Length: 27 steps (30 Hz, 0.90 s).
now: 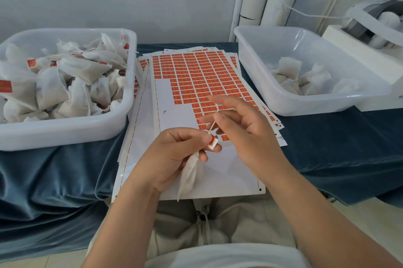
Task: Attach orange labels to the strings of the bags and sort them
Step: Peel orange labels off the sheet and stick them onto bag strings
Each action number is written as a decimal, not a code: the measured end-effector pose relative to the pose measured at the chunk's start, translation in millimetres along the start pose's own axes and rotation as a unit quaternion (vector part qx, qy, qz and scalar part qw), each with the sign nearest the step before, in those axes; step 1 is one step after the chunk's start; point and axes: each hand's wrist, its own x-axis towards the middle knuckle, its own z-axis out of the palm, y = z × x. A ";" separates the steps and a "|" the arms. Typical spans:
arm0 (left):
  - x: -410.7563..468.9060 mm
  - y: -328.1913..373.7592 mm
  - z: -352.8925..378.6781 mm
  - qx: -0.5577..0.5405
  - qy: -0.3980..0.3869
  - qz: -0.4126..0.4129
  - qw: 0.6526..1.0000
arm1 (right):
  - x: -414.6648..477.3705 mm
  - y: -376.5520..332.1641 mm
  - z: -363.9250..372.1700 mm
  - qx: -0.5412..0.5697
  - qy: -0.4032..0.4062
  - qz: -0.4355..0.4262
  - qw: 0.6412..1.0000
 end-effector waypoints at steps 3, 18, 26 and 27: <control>-1.0 2.2 4.4 0.038 0.053 0.034 0.997 | 1.4 1.9 1.5 0.019 -0.003 0.025 1.000; -0.4 -1.1 15.8 0.046 0.191 0.084 0.977 | 0.3 15.2 4.7 -0.060 -0.041 0.029 0.997; -2.8 4.4 18.0 0.105 0.199 0.102 0.969 | 2.0 20.5 1.3 -0.054 -0.042 0.047 0.997; -3.1 5.4 18.0 0.114 0.194 0.102 0.969 | 2.1 20.6 0.9 -0.065 -0.032 0.043 0.996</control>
